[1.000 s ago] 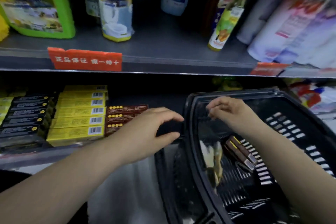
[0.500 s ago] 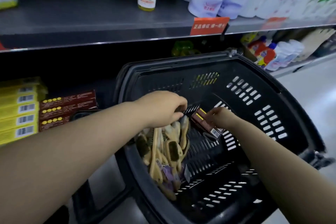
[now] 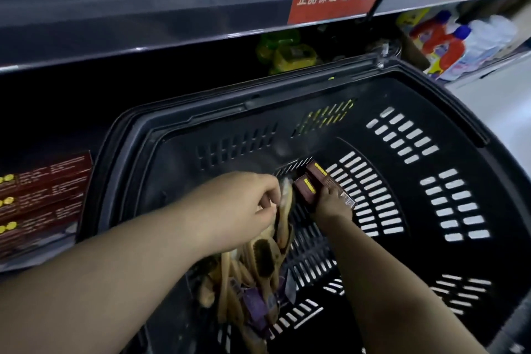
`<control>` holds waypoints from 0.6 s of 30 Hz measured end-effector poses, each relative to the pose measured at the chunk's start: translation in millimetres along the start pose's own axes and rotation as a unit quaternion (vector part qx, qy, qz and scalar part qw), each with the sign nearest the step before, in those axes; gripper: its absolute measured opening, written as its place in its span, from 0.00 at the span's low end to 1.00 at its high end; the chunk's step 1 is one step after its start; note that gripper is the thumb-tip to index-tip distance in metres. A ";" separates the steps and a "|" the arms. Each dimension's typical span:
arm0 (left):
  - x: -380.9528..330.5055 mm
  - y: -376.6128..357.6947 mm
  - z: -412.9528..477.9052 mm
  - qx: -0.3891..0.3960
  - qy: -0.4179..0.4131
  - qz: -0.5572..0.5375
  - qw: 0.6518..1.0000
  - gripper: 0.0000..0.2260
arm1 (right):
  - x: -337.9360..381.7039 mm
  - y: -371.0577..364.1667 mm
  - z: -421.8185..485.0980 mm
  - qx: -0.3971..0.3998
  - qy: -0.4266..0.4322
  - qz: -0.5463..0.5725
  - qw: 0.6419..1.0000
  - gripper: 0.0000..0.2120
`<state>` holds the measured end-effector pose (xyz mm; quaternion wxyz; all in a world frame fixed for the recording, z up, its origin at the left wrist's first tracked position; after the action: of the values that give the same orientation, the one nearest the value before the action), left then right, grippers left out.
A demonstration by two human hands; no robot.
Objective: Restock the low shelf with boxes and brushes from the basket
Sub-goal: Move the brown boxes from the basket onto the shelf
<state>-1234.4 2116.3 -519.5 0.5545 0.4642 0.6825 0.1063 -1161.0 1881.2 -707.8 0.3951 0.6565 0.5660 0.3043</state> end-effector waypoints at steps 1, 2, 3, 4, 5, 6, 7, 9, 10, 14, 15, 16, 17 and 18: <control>-0.1 0.4 -1.2 0.000 0.007 -0.001 1.000 0.07 | 1.5 4.3 0.7 0.028 0.017 0.036 0.999 0.24; 0.2 1.6 -2.1 -0.002 0.016 -0.005 1.000 0.07 | 2.1 11.2 1.0 0.075 0.024 0.099 0.992 0.22; 1.3 2.6 -3.0 -0.004 0.029 -0.012 0.999 0.07 | 0.8 19.7 1.4 0.133 0.028 0.136 0.981 0.21; 2.5 3.4 -3.9 -0.006 0.044 -0.021 0.999 0.07 | -0.3 31.9 -0.2 0.184 0.016 0.138 0.973 0.19; 4.2 4.0 -4.8 -0.009 0.061 -0.031 0.998 0.07 | -2.9 45.8 -4.4 0.237 -0.008 0.122 0.964 0.18; 5.5 4.4 -5.6 -0.011 0.078 -0.041 0.996 0.07 | -3.9 60.4 -12.1 0.283 -0.016 0.123 0.951 0.17; 5.4 4.7 -6.5 -0.012 0.093 -0.052 0.994 0.08 | -3.0 75.7 -22.6 0.322 -0.013 0.150 0.935 0.16; 1.9 5.6 -8.5 -0.025 0.114 -0.074 0.990 0.13 | 3.5 105.0 -47.5 0.342 0.047 0.211 0.914 0.12; -1.0 5.0 -10.3 -0.029 0.123 -0.093 0.988 0.17 | 9.8 119.0 -63.7 0.332 0.089 0.236 0.909 0.10; -18.3 -10.9 -25.4 0.018 0.146 -0.361 0.921 0.36 | 39.5 150.3 -144.3 0.198 0.246 0.298 0.901 0.13; -21.5 -15.3 -29.3 0.019 0.156 -0.435 0.887 0.39 | 45.7 150.9 -165.1 0.192 0.276 0.315 0.888 0.14; -22.1 -18.9 -32.3 0.008 0.174 -0.486 0.856 0.42 | 51.1 150.4 -185.5 0.207 0.303 0.335 0.868 0.15; -21.0 -20.9 -34.6 -0.005 0.192 -0.525 0.829 0.42 | 54.5 149.6 -201.6 0.224 0.327 0.350 0.849 0.15; -20.7 -20.8 -36.1 -0.018 0.199 -0.556 0.807 0.40 | 55.8 149.4 -211.3 0.231 0.346 0.359 0.836 0.13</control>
<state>-1276.9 2102.7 -506.5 0.3793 -0.0359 0.9171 -0.1175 -1255.2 1965.9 -475.4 -0.1263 0.7379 0.4439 0.4924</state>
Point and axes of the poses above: each hand's wrist, its own z-axis towards the middle knuckle, its own y-axis out of the back of the hand, x = y × z, the point moved 2 cm from there along z, towards the middle knuckle
